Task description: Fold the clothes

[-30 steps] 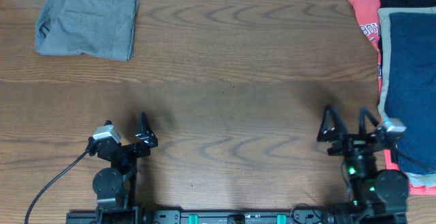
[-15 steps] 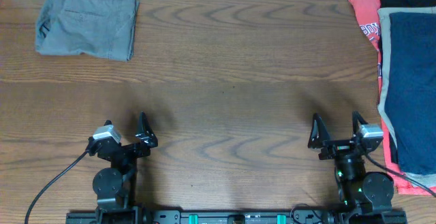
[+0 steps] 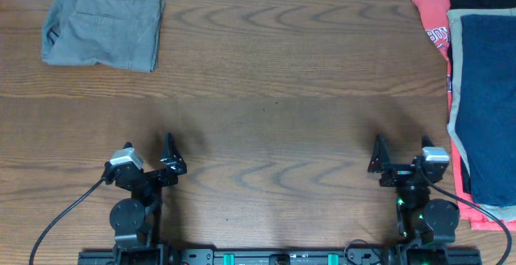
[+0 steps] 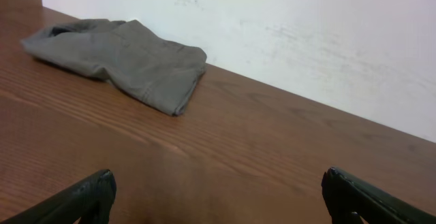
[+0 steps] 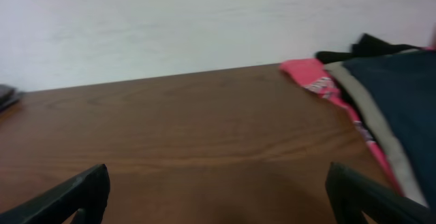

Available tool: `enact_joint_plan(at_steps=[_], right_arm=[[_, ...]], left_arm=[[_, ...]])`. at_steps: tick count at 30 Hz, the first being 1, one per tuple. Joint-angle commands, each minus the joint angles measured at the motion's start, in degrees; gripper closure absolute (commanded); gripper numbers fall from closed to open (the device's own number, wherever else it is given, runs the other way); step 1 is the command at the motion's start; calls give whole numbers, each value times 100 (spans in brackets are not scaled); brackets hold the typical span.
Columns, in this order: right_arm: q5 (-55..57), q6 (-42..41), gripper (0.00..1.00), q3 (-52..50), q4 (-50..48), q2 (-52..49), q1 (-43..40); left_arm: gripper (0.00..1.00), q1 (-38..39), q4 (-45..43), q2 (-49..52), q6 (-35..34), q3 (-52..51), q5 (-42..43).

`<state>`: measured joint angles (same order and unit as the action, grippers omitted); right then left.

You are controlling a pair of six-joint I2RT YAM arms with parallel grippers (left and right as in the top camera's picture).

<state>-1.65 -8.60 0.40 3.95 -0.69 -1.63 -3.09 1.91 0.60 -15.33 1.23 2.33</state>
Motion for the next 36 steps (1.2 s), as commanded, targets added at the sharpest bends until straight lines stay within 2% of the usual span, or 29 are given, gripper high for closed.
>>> enact_joint_plan(at_steps=[1,13,23,36], right_arm=[[92,107,1,-13,33,42,-210],[96,203,1,-13,28,42,-326],[98,203,1,-13,28,39,-728],[98,203,1,-11,31,39,-737]], left_arm=[[2,24,210,-37,50,-101,-175],[2,24,210,-37,50,-101,-175],[2,24,210,-37,50,-101,-175],[2,24,210,-37,50,-101,-175]])
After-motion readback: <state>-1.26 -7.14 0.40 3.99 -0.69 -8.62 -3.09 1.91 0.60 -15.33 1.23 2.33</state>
